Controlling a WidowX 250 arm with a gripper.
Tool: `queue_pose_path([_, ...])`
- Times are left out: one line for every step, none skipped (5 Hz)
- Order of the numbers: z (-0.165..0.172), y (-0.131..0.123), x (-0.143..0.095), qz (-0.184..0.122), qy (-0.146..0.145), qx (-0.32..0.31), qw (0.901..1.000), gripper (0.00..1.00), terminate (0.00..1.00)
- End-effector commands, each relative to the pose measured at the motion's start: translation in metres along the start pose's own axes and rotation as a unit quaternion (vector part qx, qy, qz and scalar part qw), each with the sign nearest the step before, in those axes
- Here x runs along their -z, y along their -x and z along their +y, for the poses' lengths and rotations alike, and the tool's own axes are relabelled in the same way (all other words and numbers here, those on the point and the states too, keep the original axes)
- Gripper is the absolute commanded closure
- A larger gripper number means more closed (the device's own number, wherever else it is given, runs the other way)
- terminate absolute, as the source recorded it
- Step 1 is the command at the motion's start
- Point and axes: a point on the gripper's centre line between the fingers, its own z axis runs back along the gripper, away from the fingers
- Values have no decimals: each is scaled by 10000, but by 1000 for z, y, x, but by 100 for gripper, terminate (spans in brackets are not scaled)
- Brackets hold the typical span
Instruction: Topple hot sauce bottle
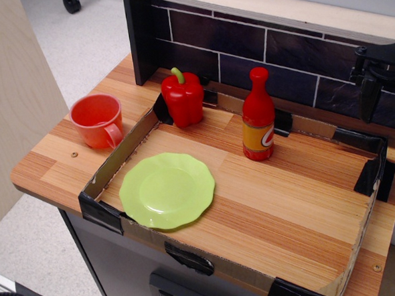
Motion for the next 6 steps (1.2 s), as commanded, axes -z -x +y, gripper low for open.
queue_pose_path([0, 0, 0, 0, 0, 0, 10000, 0, 0])
queue_pose_path([18, -3, -10, -251, -377, 1002, 9939, 0, 0])
queue_pose_path([41, -12, -25, -337, -633, 2261, 9715, 0, 0])
queue_pose_path([53, -20, -29, -256, -694, 3481, 9345, 0, 0])
queue_pose_path([60, -24, -32, 84, -740, 4667, 8813, 0, 0])
queue_pose_path([73, -29, -30, 98, -586, 5737, 8169, 0, 0])
